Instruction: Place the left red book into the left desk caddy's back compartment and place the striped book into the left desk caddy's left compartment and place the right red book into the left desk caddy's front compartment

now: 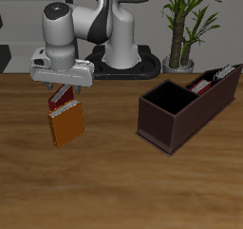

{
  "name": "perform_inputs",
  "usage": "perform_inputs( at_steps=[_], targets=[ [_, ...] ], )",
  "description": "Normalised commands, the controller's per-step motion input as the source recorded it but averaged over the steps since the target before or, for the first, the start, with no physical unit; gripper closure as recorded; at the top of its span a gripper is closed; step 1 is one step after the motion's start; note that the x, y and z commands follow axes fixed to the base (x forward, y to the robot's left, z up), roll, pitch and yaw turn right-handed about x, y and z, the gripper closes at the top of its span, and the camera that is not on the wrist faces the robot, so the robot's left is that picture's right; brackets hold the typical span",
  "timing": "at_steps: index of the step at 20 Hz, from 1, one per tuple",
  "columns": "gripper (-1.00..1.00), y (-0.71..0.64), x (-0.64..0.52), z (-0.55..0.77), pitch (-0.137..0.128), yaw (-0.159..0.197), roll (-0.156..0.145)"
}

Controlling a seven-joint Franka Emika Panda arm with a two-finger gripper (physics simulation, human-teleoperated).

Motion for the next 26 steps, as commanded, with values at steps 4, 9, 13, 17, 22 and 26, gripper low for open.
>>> perform_inputs(
  at_steps=[4,9,13,17,22,26],
  targets=[
    [-1.0,-0.02,-0.03,-0.09,0.005,0.013,0.0],
    [-1.0,-0.12,-0.02,-0.07,0.0,-0.026,-0.026],
    [-1.0,-0.07,0.01,-0.09,0.009,0.004,-0.004],
    [1.0,-0.11,0.02,-0.07,-0.002,0.001,-0.022],
    [1.0,-0.04,0.05,-0.06,0.0,-0.011,-0.007],
    [1.0,0.04,0.04,-0.03,-0.002,0.0,0.007]
  ],
)
